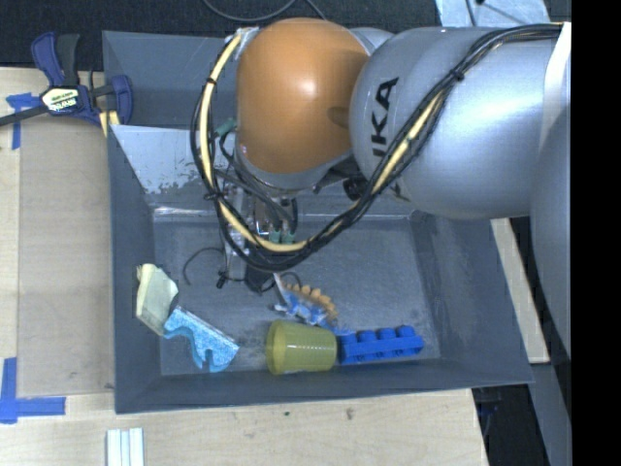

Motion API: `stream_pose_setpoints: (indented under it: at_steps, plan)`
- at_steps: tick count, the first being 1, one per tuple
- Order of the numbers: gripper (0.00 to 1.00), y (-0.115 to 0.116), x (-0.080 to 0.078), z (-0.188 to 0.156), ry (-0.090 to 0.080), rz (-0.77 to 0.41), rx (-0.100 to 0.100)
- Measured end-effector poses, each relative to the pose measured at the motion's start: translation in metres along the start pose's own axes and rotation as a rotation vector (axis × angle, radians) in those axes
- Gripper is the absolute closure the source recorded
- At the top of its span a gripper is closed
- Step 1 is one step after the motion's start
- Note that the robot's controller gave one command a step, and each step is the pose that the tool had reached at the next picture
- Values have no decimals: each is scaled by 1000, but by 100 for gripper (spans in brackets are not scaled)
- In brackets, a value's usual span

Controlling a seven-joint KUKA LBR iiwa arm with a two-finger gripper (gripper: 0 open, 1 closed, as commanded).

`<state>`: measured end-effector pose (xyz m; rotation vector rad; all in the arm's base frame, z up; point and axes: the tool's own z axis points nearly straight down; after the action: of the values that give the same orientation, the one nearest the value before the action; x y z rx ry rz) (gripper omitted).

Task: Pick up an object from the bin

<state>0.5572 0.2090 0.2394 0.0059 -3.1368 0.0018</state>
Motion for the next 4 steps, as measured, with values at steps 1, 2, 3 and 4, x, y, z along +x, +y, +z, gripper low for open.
stream_pose_setpoints:
  at_steps: [1,2,3,4]
  plan:
    - [0,-1,-1,-5,-8,3,-2]
    - [0,-24,-16,46,-9,107,-3]
    - [0,-51,-60,76,-9,286,-4]
    - [0,-84,-49,123,-12,-19,-3]
